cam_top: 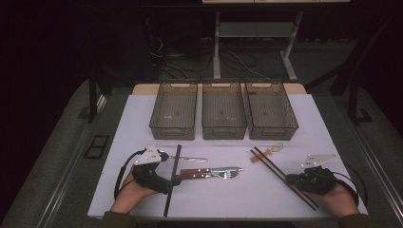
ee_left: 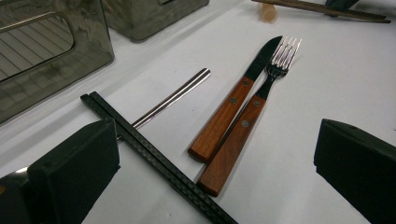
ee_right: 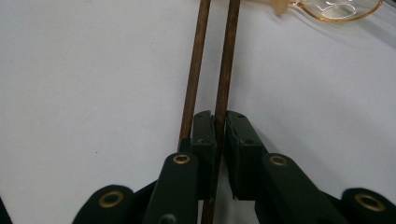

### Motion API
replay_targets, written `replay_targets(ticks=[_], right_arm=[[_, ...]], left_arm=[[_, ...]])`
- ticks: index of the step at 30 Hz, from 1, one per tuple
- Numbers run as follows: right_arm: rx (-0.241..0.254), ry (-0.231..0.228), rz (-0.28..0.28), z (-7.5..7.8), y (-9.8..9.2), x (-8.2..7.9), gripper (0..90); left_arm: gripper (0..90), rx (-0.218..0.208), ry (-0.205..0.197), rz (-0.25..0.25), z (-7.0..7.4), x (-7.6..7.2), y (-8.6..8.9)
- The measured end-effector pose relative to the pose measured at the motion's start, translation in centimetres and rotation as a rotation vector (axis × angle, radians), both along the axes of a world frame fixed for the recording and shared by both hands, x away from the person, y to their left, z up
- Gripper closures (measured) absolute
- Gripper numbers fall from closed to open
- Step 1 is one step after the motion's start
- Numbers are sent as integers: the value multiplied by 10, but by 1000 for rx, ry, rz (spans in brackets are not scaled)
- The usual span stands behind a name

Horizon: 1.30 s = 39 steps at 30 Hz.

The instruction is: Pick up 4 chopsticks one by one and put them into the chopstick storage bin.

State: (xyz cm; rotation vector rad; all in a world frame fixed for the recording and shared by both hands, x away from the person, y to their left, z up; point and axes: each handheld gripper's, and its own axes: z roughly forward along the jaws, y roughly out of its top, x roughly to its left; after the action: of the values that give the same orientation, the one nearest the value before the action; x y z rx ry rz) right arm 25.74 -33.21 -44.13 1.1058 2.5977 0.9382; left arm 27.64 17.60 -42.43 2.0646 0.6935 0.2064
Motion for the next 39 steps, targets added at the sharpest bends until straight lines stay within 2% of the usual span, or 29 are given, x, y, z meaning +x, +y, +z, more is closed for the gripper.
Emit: replay_targets(ticks=[5, 16, 29, 39], right_arm=[[8, 12, -18, 0, 0, 0, 824], [5, 7, -60, 0, -1, 2, 847], [2, -8, -71, 1, -4, 2, 851], [26, -22, -79, 5, -7, 1, 851]], left_arm=[[0, 0, 0, 1, 0, 0, 0], [0, 6, 0, -3, -1, 0, -1], [0, 8, -1, -4, -1, 0, -1], [0, 3, 3, 0, -2, -3, 0]])
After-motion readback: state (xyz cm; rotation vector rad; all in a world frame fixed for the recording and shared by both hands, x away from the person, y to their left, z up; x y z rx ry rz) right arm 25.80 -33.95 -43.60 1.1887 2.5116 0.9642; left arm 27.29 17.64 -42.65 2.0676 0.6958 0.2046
